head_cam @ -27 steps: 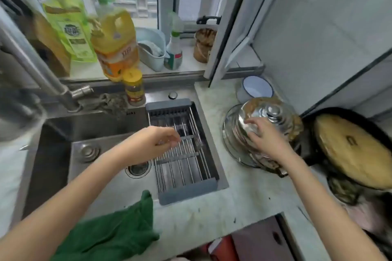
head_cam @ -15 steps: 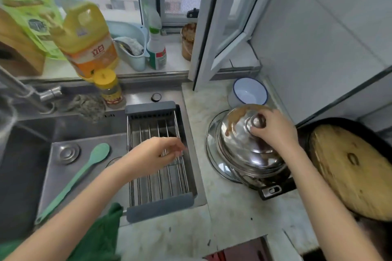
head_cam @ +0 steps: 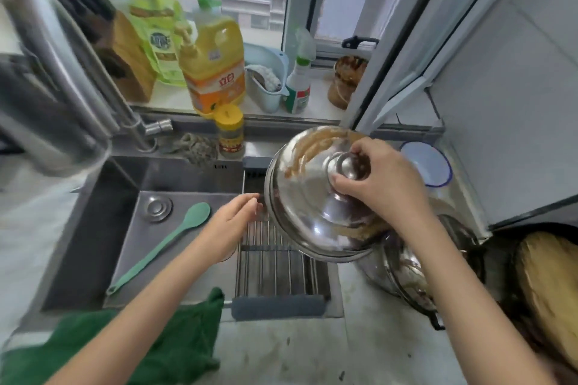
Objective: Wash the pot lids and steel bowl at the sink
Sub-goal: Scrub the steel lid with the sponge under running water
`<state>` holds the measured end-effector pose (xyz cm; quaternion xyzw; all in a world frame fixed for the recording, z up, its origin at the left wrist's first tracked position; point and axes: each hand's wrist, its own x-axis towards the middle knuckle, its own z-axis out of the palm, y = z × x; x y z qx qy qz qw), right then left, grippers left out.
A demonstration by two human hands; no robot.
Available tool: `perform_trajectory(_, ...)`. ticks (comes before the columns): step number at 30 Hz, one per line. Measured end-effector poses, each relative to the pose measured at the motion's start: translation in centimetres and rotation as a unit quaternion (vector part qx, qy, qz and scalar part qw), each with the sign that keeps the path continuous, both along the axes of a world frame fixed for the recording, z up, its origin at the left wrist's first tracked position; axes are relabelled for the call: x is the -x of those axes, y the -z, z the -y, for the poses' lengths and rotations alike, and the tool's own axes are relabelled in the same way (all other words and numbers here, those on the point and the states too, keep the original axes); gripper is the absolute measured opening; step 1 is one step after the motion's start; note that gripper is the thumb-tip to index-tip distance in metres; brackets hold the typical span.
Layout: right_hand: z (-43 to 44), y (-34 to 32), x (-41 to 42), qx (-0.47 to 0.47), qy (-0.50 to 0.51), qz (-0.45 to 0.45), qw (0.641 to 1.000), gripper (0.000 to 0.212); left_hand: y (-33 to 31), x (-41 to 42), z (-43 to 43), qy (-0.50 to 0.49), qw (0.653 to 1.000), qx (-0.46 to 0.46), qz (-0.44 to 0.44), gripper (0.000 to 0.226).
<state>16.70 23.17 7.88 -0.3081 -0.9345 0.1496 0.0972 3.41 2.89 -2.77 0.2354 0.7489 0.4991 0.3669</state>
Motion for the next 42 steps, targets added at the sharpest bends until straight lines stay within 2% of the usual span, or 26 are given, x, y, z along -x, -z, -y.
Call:
perform_trajectory(5, 9.8, 2.4, 6.5, 0.045, -0.062, -0.004, 0.997, 0.043, -0.5, 2.8, 8.0, -0.194, 0.967, 0.003, 0.166, 0.038)
perform_trajectory(11, 20.4, 6.3, 11.8, 0.090, -0.103, 0.042, 0.990, 0.048, 0.6, 6.5, 17.9, -0.378, 0.871, -0.060, 0.308, 0.044)
perform_trajectory(16, 23.9, 8.3, 13.3, 0.107, -0.133, 0.103, 0.980, 0.054, 2.4, 8.4, 21.9, -0.429, 0.828, -0.037, 0.360, 0.045)
perform_trajectory(18, 23.5, 8.3, 13.8, 0.148, -0.131, 0.120, 0.973, 0.055, 3.3, 8.4, 22.6, -0.445, 0.812, -0.046, 0.375, 0.042)
perform_trajectory(20, 21.8, 8.8, 15.4, 0.199, -0.100, 0.094, 0.970, 0.052, 3.7, 8.5, 22.8, -0.465, 0.806, -0.058, 0.363, 0.036)
perform_trajectory(24, 16.6, 10.7, 22.4, 0.272, -0.049, 0.032, 0.961, 0.042, 3.9, 8.9, 22.6, -0.505, 0.792, -0.072, 0.335, 0.034)
perform_trajectory(28, 13.2, 12.7, 30.8, 0.293, -0.069, 0.082, 0.950, 0.040, 3.9, 8.8, 21.8, -0.526, 0.785, -0.075, 0.317, 0.035)
perform_trajectory(31, 12.6, 13.9, 35.5, 0.266, -0.116, 0.134, 0.947, 0.024, 4.5, 8.5, 21.2, -0.540, 0.779, -0.080, 0.308, 0.037)
perform_trajectory(35, 12.6, 15.3, 38.8, 0.222, -0.160, 0.158, 0.949, 0.028, 5.2, 7.8, 20.4, -0.556, 0.770, -0.084, 0.302, 0.033)
perform_trajectory(38, 13.3, 16.1, 39.8, 0.139, -0.157, 0.177, 0.962, 0.027, 5.1, 7.4, 19.9, -0.561, 0.768, -0.090, 0.294, 0.030)
perform_trajectory(42, 13.7, 18.2, 40.0, -0.025, -0.164, 0.192, 0.967, 0.021, 5.1, 7.2, 19.6, -0.554, 0.774, -0.090, 0.293, 0.034)
